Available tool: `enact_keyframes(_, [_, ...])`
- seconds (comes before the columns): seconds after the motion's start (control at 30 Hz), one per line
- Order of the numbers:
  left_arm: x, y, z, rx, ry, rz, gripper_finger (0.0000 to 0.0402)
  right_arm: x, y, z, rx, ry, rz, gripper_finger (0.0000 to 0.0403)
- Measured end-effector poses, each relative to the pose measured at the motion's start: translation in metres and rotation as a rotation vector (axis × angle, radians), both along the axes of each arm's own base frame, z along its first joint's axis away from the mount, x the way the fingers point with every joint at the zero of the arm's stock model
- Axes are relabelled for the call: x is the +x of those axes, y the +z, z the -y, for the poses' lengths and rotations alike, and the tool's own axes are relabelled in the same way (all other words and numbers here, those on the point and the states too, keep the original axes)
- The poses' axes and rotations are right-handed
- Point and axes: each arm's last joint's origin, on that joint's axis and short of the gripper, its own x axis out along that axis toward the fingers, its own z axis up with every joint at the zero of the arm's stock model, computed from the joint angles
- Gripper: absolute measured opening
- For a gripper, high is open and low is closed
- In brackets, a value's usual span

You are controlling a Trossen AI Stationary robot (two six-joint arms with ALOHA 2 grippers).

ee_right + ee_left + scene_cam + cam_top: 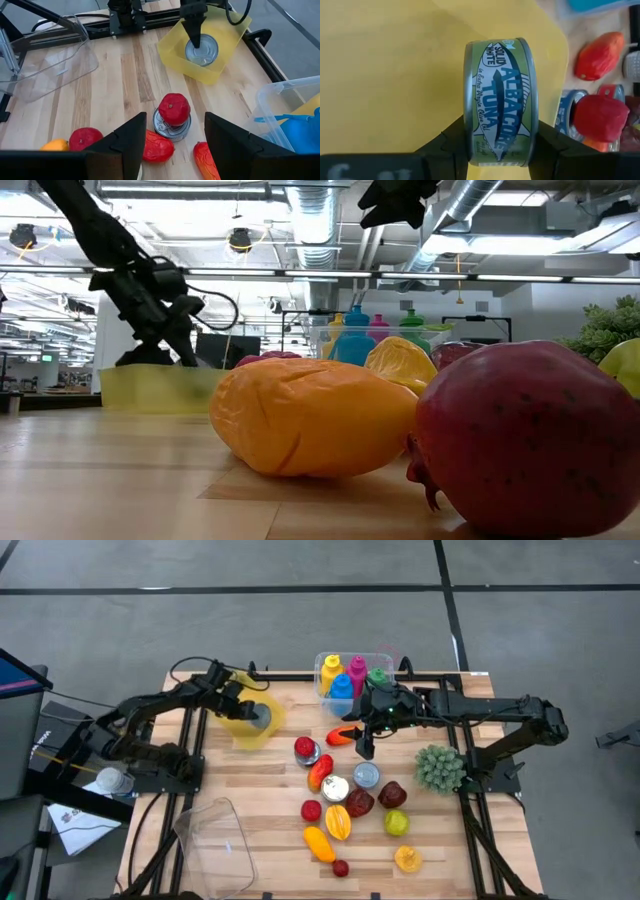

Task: Pick & Place Food Item
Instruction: Put the green tuna can into the yellow bin, then put the top red tomato into the transparent bin

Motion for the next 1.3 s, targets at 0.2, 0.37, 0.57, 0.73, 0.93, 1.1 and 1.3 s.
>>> enact_keyframes(0.2, [0.001,-0.005,-0.002,-0.015,0.004,-0.015,0.0155,0.000,0.000,0.000,0.000,0.000,0.000,0.0193])
enact_keyframes(0.37, [0.003,0.000,-0.002,0.039,-0.028,0.007,0.0227,0.000,0.000,0.000,0.000,0.000,0.000,0.0193])
enact_keyframes(0.57, [-0.001,0.011,0.002,0.150,-0.060,-0.029,0.0277,0.000,0.000,0.000,-0.006,0.004,-0.001,0.0193])
enact_keyframes(0.73, [-0.009,0.029,0.008,0.279,0.006,-0.092,0.0298,0.000,0.000,-0.001,-0.006,0.007,-0.001,0.0193])
enact_keyframes(0.93, [-0.019,0.055,0.026,0.380,0.041,-0.060,0.0305,0.000,0.000,-0.001,-0.006,0.007,-0.001,0.0193])
enact_keyframes(1.1, [-0.010,0.089,0.053,0.449,-0.060,0.042,0.0301,0.000,0.000,-0.001,-0.002,0.004,-0.005,0.0193])
enact_keyframes(1.3, [0.032,0.122,0.093,0.643,-0.365,0.277,0.0305,-0.002,0.000,-0.001,0.002,0.016,-0.013,0.0193])
